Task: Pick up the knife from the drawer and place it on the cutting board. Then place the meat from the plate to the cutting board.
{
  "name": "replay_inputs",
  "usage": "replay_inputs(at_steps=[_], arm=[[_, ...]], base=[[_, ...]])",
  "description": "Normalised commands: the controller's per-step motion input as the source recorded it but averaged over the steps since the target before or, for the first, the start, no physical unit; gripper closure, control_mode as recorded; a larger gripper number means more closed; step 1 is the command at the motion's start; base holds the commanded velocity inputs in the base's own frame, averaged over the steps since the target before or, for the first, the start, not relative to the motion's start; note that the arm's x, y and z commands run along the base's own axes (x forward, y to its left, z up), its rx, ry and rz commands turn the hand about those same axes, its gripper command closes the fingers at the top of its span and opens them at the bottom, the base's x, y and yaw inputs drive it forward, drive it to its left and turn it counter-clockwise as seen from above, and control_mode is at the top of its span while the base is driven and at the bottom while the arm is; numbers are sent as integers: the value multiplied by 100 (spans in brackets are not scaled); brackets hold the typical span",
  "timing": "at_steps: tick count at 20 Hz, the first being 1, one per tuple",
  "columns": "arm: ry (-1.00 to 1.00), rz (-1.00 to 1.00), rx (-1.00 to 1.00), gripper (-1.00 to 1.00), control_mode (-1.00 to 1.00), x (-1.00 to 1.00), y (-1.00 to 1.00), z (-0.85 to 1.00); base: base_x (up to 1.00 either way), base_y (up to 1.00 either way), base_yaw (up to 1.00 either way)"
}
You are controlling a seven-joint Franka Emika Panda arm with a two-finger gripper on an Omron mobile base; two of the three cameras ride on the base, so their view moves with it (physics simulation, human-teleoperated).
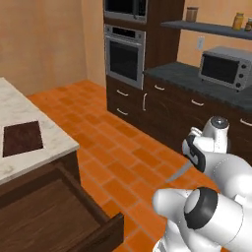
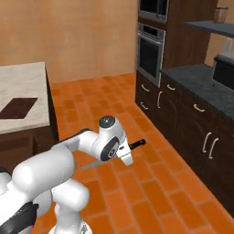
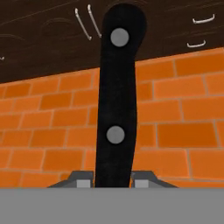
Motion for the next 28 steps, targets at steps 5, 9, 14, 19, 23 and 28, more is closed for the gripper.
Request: replay_inputs(at_steps=[5, 9, 14, 19, 23, 28], arm=[[0, 0, 0, 100, 100, 0, 0, 0], [0, 0, 0, 100, 100, 0, 0, 0], [0, 0, 0, 100, 100, 0, 0, 0], [0, 0, 0, 100, 100, 0, 0, 0], [0, 0, 0, 100, 100, 0, 0, 0], [0, 3, 0, 100, -100, 26, 27, 1]], base=[[63, -95, 19], [79, -45, 62], [80, -28, 69], [99, -9, 52], [100, -9, 24], [54, 11, 7]])
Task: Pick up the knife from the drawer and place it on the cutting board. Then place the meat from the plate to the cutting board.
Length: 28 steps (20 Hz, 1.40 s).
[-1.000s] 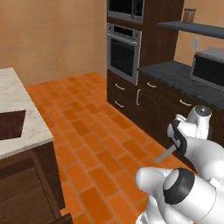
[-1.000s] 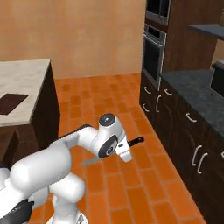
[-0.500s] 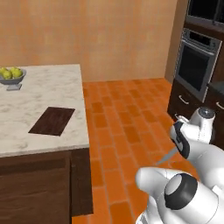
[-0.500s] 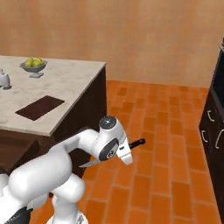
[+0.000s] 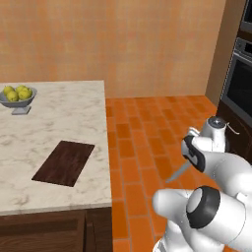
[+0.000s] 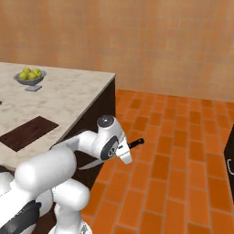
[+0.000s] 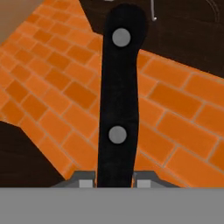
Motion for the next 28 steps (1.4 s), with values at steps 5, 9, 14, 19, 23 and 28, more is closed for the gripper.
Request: replay_inputs(at_steps=[5, 9, 14, 19, 23, 28], arm=[[6, 14, 0, 100, -100, 48, 100, 22], [25, 24, 1, 100, -100, 31, 100, 21], [20, 16, 4, 100, -100, 40, 100, 31], [25, 5, 7, 100, -100, 7, 96, 88], [16, -2, 9, 100, -100, 9, 100, 16], [18, -9, 0, 100, -100, 39, 100, -40]], base=[[0, 0, 0], [0, 0, 0], [0, 0, 0], [0, 0, 0], [0, 0, 0], [0, 0, 0]])
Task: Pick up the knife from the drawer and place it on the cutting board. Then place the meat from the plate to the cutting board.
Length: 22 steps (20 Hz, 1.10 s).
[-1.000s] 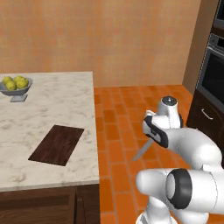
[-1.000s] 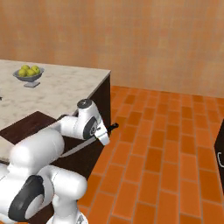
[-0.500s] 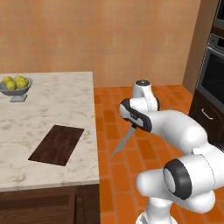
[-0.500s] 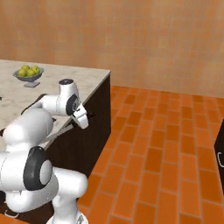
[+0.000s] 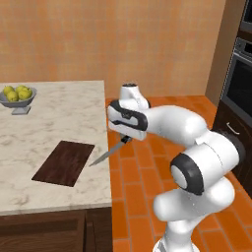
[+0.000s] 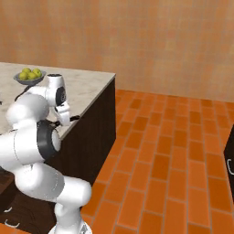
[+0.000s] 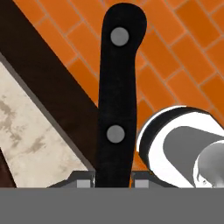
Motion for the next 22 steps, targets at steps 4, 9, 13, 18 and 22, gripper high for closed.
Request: replay_inputs(at_steps=[4, 9, 13, 18, 22], arm=[[5, -6, 0, 100, -100, 17, 100, -39], [0, -1, 0, 100, -100, 29, 100, -20], [0, 0, -4, 100, -100, 25, 100, -43], [3, 2, -5, 100, -100, 17, 74, -19], [0, 0, -12, 100, -100, 46, 41, -37]], base=[[0, 0, 0], [0, 0, 0], [0, 0, 0], [0, 0, 0], [0, 0, 0]])
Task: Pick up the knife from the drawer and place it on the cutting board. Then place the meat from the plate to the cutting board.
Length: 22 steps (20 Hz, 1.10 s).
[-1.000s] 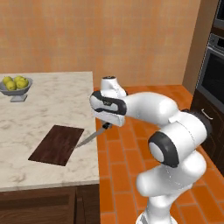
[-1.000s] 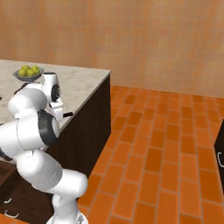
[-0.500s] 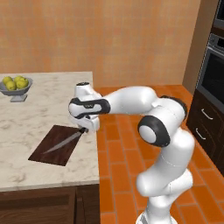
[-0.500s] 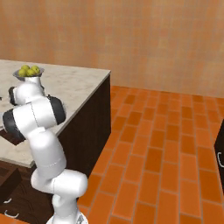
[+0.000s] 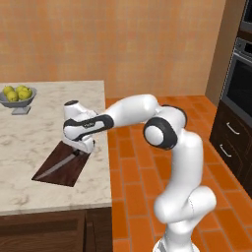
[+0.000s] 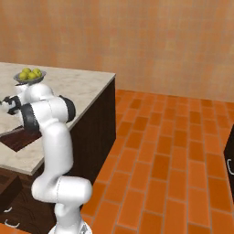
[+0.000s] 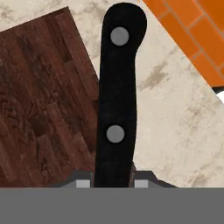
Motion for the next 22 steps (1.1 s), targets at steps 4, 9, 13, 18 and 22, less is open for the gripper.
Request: replay_inputs(at_steps=[4, 9, 13, 18, 22], arm=[[0, 0, -12, 100, -100, 54, 34, -46], [0, 1, -2, -100, -100, 55, 7, -12], [0, 2, 0, -100, -100, 2, -3, 0], [-12, 0, 0, -100, -100, -35, -28, 2], [-33, 4, 7, -100, -100, -100, -99, 59]], base=[[0, 0, 0], [0, 0, 0], [0, 0, 0], [0, 0, 0], [0, 0, 0]])
